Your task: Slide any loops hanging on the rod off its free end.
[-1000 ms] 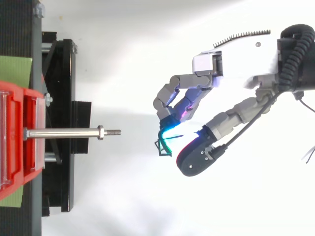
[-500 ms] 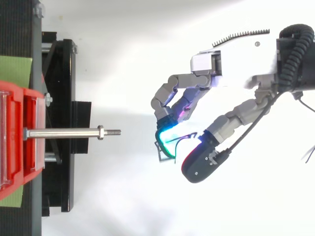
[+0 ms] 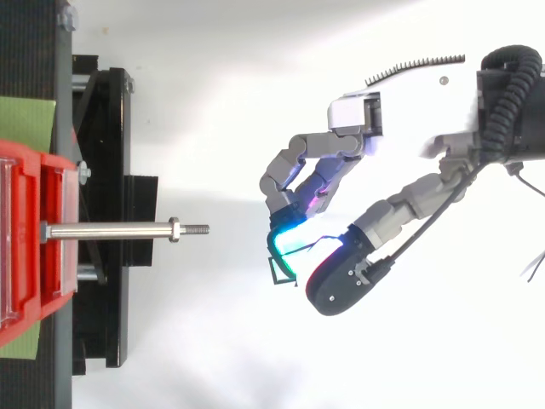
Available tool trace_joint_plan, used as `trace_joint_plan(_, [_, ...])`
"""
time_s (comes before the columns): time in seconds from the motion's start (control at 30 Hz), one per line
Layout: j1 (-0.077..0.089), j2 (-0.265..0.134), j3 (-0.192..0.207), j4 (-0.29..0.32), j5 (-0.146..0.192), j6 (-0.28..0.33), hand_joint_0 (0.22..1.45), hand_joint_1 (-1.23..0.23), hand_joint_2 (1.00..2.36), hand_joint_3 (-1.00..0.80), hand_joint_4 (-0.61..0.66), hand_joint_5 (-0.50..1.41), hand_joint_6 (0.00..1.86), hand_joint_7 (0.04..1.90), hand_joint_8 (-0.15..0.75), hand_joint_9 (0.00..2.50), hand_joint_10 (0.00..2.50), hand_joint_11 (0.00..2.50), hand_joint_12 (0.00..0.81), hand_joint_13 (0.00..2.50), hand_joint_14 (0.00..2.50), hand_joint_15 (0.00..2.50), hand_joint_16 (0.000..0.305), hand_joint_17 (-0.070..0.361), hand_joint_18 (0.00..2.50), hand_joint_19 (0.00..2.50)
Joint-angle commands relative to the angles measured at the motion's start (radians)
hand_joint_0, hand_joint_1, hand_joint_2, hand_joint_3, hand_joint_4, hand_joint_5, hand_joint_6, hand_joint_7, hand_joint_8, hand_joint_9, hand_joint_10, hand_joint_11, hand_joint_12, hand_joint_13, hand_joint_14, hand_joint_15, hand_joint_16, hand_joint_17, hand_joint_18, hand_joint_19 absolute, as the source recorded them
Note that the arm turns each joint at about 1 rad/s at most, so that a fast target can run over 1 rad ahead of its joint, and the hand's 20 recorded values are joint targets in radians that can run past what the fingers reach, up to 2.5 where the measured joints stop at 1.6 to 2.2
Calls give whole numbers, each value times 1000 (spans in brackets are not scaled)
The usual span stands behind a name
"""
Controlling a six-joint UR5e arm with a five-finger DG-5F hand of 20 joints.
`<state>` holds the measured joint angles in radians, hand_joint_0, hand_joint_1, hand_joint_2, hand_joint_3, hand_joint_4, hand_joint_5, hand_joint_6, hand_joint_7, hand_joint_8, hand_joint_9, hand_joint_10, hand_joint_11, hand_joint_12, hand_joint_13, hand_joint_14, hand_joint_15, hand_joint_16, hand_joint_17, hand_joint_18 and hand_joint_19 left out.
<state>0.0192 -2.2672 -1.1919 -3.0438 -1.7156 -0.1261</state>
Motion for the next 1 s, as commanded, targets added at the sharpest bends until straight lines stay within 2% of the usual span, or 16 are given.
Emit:
trace_joint_plan(0.0, [2, 0, 0, 0, 2, 2, 551, -628, 1003, -451, 244, -210, 830, 1107, 353, 835, 14, 590, 407, 670, 7, 203, 65, 146, 733, 347])
trace_joint_plan(0.27, [5, 0, 0, 0, 2, 3, 551, -553, 1004, -449, 238, -198, 816, 1123, 360, 857, 16, 587, 406, 676, 7, 203, 65, 146, 731, 348])
trace_joint_plan(0.33, [5, 0, 0, 0, 5, 5, 589, -540, 1010, -384, 232, -195, 813, 1141, 356, 867, 16, 589, 401, 676, 7, 204, 64, 143, 721, 354])
trace_joint_plan(0.37, [5, 0, 0, 0, 5, 5, 599, -553, 1012, -346, 227, -194, 813, 1141, 356, 867, 16, 585, 401, 676, 7, 201, 63, 142, 721, 364])
trace_joint_plan(0.43, [5, 0, 0, 0, 5, 5, 608, -672, 1015, -195, 240, -200, 824, 1147, 363, 866, 13, 582, 414, 685, 7, 202, 66, 148, 743, 344])
trace_joint_plan(0.53, [7, 0, 0, 0, 5, 5, 629, -741, 1005, -99, 285, -207, 844, 1116, 384, 876, 11, 569, 444, 703, 6, 189, 73, 165, 793, 314])
trace_joint_plan(0.67, [5, 0, -2, 0, 5, 5, 628, -780, 1008, -245, 270, -211, 843, 1131, 365, 846, 13, 582, 423, 675, 7, 194, 69, 155, 750, 333])
trace_joint_plan(0.83, [7, 0, -2, 0, 5, 5, 630, -747, 1007, -402, 245, -209, 843, 1163, 339, 832, 14, 591, 398, 666, 7, 200, 63, 142, 716, 346])
trace_joint_plan(0.97, [5, 1, 0, -1, 2, 6, 619, -693, 1005, -435, 240, -200, 846, 1164, 342, 846, 14, 592, 397, 676, 7, 203, 63, 141, 728, 350])
